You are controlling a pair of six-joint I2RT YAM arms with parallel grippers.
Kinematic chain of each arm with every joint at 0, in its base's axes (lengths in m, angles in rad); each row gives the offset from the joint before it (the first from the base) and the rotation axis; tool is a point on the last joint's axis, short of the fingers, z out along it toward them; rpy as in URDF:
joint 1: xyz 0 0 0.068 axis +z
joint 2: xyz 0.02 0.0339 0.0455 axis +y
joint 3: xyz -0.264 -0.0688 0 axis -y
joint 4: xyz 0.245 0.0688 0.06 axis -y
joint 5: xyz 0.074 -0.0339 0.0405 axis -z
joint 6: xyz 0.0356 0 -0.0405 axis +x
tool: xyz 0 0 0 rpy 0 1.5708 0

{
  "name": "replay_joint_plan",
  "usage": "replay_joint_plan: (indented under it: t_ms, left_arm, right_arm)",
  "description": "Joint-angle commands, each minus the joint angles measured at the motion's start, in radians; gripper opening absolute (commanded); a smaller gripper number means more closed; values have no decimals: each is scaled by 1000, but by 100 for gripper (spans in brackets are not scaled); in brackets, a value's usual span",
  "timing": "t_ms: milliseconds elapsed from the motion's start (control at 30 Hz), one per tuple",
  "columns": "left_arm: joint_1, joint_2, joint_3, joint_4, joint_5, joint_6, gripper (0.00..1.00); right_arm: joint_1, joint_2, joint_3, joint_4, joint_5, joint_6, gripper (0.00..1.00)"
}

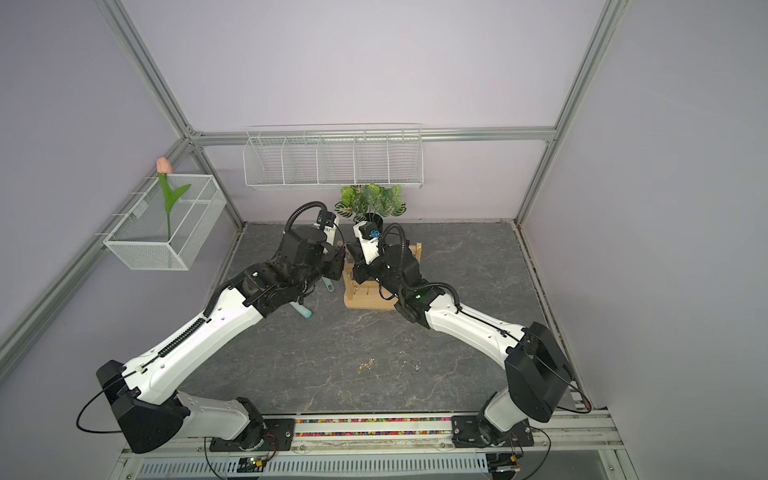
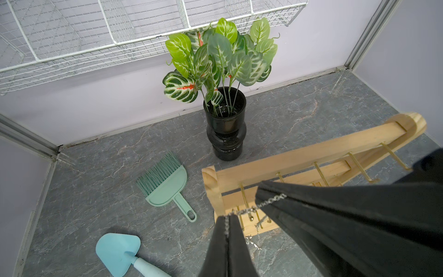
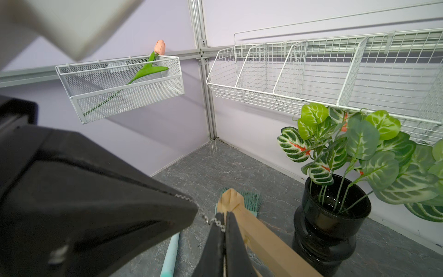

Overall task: Hang the necklace on the jewelry display stand
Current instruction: Hang the necklace on the stand.

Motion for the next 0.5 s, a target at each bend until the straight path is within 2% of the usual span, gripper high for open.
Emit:
replay_joint_plan:
  t_ms: [0, 467]
  left_arm:
    - [-3, 17, -6, 20, -23, 13, 0]
    - [16, 48, -15, 25, -39, 2, 0]
  right_arm:
    - [-11, 11, 28, 5, 19, -13, 7]
    - [-24, 33, 56, -7, 13, -7, 7]
